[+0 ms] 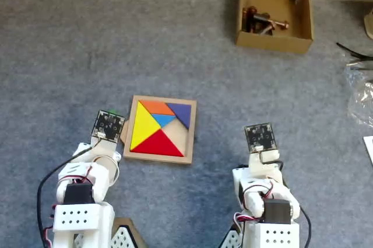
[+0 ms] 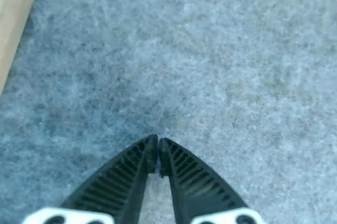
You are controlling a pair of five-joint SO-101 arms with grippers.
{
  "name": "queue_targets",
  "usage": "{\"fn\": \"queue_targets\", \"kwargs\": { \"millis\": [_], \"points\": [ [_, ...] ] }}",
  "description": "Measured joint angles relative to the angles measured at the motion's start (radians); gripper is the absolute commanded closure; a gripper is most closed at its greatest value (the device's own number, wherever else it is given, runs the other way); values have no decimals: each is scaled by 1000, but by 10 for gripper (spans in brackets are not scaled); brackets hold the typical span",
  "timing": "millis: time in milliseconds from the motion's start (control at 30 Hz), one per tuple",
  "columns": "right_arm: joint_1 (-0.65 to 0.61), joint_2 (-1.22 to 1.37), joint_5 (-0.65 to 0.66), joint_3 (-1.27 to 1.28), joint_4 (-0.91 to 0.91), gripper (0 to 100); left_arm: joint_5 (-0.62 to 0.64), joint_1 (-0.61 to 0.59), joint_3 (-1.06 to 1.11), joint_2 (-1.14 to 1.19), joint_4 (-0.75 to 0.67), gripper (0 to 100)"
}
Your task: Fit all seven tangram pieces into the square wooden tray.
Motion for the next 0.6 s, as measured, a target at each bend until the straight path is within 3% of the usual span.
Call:
{"fn": "queue_targets", "kwargs": {
  "millis": [100, 200, 333, 600],
  "points": [
    [0, 0, 0, 0, 0, 993, -80, -23, -2, 0, 0, 990],
    [0, 0, 0, 0, 0, 993, -209, -124, -35, 0, 3, 989],
    [0, 0, 0, 0, 0, 993, -247, -244, -161, 0, 38, 989],
    [0, 0, 0, 0, 0, 993, -261, -201, -500, -2, 313, 989]
  ]
}}
